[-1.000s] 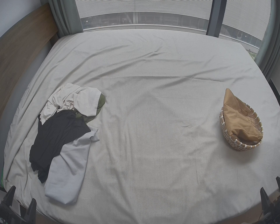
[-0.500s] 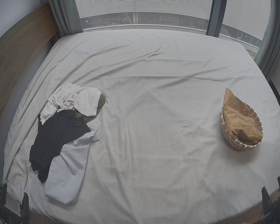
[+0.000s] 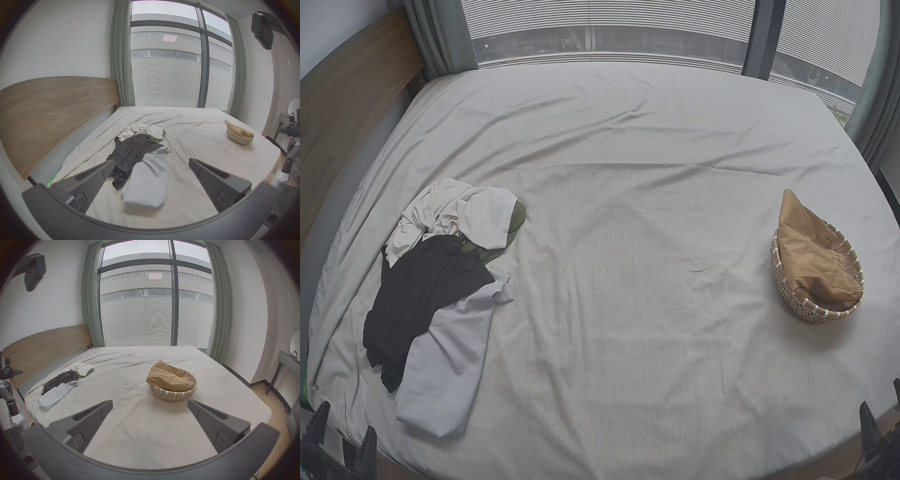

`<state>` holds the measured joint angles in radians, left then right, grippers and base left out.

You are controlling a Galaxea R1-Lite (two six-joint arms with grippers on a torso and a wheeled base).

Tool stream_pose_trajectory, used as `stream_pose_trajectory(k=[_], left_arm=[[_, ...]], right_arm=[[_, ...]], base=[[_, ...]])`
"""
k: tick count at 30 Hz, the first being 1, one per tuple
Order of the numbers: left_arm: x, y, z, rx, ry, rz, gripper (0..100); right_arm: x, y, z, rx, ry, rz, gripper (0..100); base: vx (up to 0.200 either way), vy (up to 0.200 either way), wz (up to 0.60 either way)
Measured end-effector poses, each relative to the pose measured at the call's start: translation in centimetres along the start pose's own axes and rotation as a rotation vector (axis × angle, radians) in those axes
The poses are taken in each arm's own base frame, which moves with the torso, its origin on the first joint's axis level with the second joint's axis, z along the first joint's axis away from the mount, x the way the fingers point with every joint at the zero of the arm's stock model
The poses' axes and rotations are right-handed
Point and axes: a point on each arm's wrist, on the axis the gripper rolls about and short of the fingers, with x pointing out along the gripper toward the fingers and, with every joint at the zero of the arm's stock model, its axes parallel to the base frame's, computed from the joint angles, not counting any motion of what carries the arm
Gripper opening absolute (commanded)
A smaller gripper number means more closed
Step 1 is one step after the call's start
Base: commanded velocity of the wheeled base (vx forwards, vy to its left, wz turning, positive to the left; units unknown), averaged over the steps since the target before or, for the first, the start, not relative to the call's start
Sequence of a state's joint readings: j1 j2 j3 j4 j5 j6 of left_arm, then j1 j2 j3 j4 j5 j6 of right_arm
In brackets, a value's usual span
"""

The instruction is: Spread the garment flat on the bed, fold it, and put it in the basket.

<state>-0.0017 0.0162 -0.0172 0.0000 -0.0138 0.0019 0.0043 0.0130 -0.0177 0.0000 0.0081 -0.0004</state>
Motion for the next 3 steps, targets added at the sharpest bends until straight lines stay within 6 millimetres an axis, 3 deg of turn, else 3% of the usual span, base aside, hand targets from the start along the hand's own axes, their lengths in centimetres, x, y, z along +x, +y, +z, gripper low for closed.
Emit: stream_pose_trajectory(k=[3], left_arm=[[0.0, 0.0, 0.0, 0.002, -0.001, 0.001, 100]], right_arm=[[0.0, 0.0, 0.0, -0.001, 0.0, 0.0, 100]], base=[[0.0, 0.0, 0.0]])
